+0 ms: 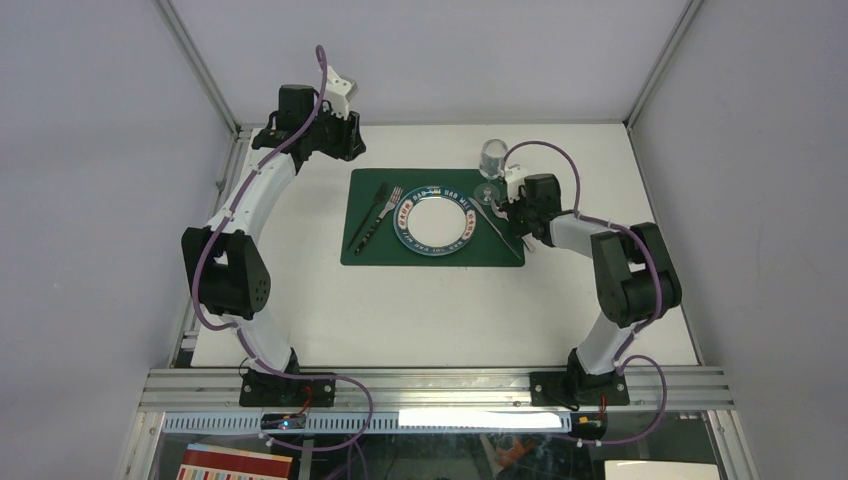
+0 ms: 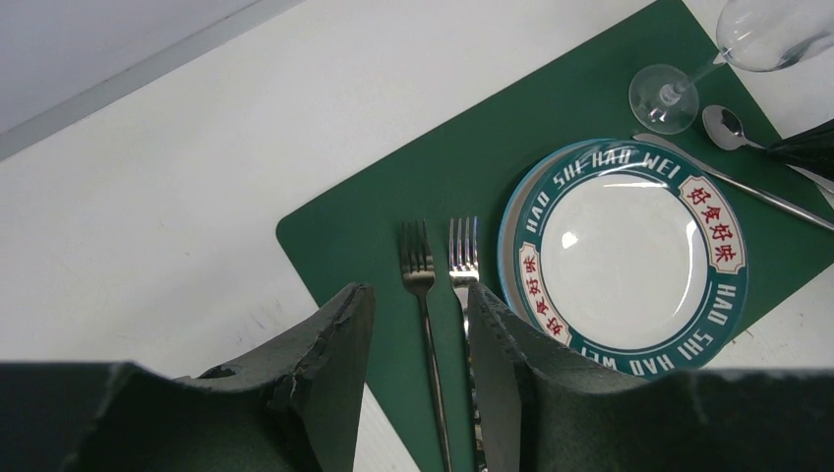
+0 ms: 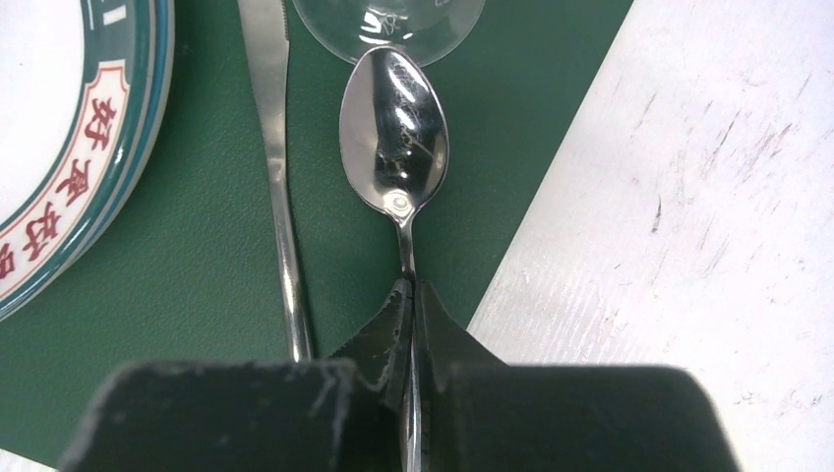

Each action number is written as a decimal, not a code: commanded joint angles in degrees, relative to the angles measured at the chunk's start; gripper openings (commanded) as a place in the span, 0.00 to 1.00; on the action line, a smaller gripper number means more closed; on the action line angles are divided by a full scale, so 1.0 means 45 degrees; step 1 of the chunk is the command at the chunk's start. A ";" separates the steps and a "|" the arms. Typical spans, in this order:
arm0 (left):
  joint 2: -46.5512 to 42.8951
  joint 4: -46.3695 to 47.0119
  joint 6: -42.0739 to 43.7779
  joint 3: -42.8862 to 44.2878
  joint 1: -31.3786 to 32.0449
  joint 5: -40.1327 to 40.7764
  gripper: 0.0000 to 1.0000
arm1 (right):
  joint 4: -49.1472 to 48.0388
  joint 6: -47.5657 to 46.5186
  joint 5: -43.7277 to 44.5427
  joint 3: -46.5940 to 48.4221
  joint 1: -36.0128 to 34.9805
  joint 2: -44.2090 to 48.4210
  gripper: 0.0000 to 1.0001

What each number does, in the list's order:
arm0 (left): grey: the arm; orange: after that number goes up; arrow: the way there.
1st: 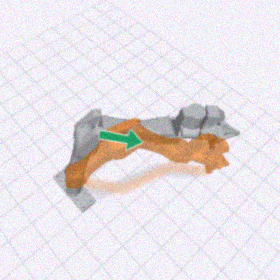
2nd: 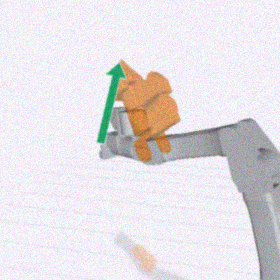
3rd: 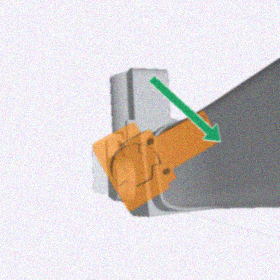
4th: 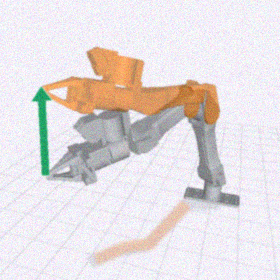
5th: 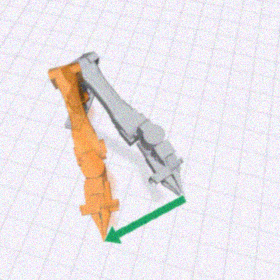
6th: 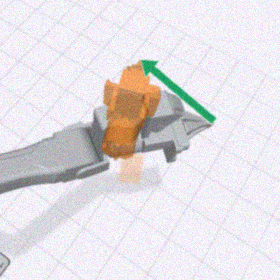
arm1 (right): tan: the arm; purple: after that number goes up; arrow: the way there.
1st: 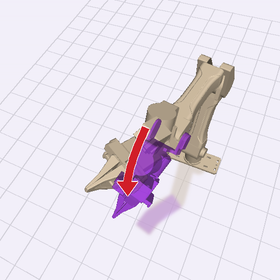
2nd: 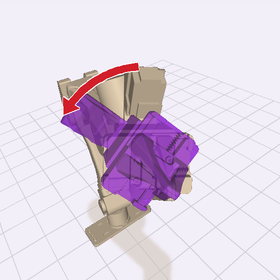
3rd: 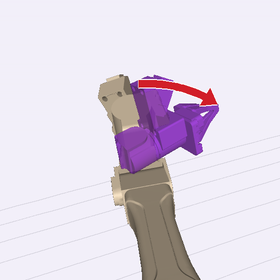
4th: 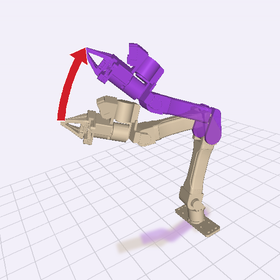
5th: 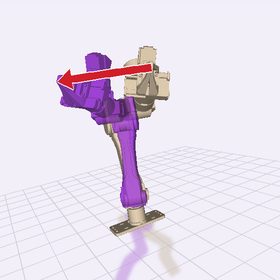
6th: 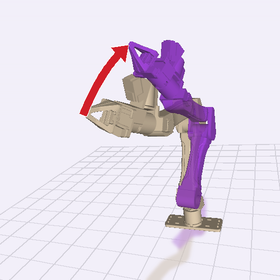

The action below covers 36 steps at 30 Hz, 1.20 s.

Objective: Set the dinner table for one person
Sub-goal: Adjust the spoon with the napkin.

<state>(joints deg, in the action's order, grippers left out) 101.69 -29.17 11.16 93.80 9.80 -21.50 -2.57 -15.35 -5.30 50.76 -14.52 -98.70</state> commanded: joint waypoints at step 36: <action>-0.0639 0.0545 0.0232 -0.0546 0.0109 -0.0725 0.42 | -0.0003 0.0865 -0.0656 0.1584 -0.0463 -0.0871 0.01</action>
<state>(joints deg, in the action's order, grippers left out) 101.67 -29.15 11.33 91.81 9.80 -22.72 -1.41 -12.08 -8.78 56.16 -16.14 -103.00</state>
